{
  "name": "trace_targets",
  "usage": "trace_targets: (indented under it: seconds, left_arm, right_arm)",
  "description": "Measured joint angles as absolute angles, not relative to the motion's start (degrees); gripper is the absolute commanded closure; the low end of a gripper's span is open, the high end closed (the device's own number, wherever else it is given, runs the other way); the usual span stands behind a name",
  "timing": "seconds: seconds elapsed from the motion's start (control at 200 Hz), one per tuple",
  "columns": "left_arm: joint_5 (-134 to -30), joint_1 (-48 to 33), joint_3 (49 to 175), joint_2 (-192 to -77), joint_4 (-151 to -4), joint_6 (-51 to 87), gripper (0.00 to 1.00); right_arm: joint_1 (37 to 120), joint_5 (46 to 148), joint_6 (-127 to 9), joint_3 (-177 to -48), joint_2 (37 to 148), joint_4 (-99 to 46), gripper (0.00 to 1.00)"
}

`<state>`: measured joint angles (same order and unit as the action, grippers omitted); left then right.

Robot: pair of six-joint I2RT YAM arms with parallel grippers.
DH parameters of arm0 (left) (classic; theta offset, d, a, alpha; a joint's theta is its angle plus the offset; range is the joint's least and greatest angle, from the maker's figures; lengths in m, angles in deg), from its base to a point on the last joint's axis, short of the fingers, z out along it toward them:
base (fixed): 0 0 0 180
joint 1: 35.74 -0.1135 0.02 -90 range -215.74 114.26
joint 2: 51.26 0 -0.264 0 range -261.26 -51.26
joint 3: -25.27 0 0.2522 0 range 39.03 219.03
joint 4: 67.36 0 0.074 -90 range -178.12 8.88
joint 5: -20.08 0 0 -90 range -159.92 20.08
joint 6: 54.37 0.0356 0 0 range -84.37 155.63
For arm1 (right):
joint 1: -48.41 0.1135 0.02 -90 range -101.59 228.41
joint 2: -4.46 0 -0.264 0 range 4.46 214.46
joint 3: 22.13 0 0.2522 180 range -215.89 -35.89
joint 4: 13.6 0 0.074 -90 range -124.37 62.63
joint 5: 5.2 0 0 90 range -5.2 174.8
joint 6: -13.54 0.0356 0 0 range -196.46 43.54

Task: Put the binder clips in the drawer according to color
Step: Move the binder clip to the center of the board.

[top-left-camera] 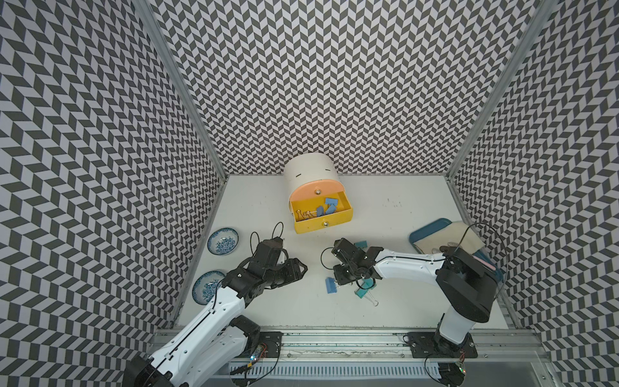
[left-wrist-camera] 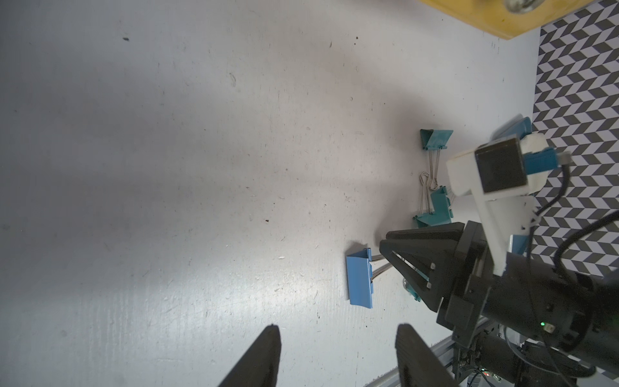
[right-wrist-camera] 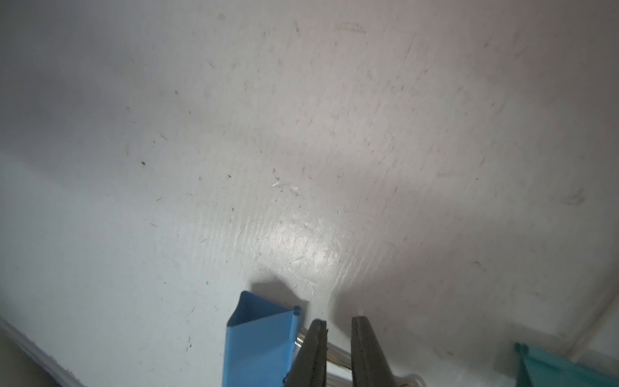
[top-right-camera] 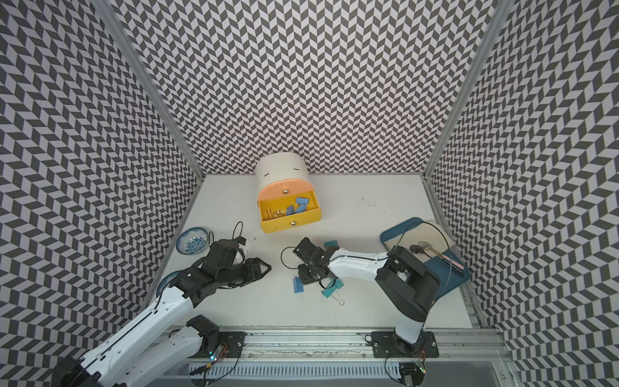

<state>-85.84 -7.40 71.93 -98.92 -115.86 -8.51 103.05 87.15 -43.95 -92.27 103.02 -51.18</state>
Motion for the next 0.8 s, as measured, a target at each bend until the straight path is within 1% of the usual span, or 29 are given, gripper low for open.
trace_targets:
  seconds: [0.195, 0.446, 0.606, 0.801]
  left_arm:
    - [-85.84, -7.40, 71.93, -99.01, -115.84, -7.92, 0.41]
    - [-85.89, -7.40, 71.95, -101.15, -115.44, -7.38, 0.41]
    - [-86.08, -7.40, 71.95, -102.01, -115.40, -6.50, 0.41]
    - [-86.15, -7.40, 72.61, -102.27, -115.36, -4.88, 0.40]
  right_arm:
    - [104.66, 87.94, -44.12, -87.81, 97.80, -51.33, 0.83]
    - [106.50, 89.69, -43.84, -83.61, 97.19, -49.58, 0.84]
    - [106.52, 89.25, -43.40, -84.03, 97.91, -48.75, 0.84]
    - [105.21, 87.94, -42.77, -88.44, 101.99, -48.14, 0.84]
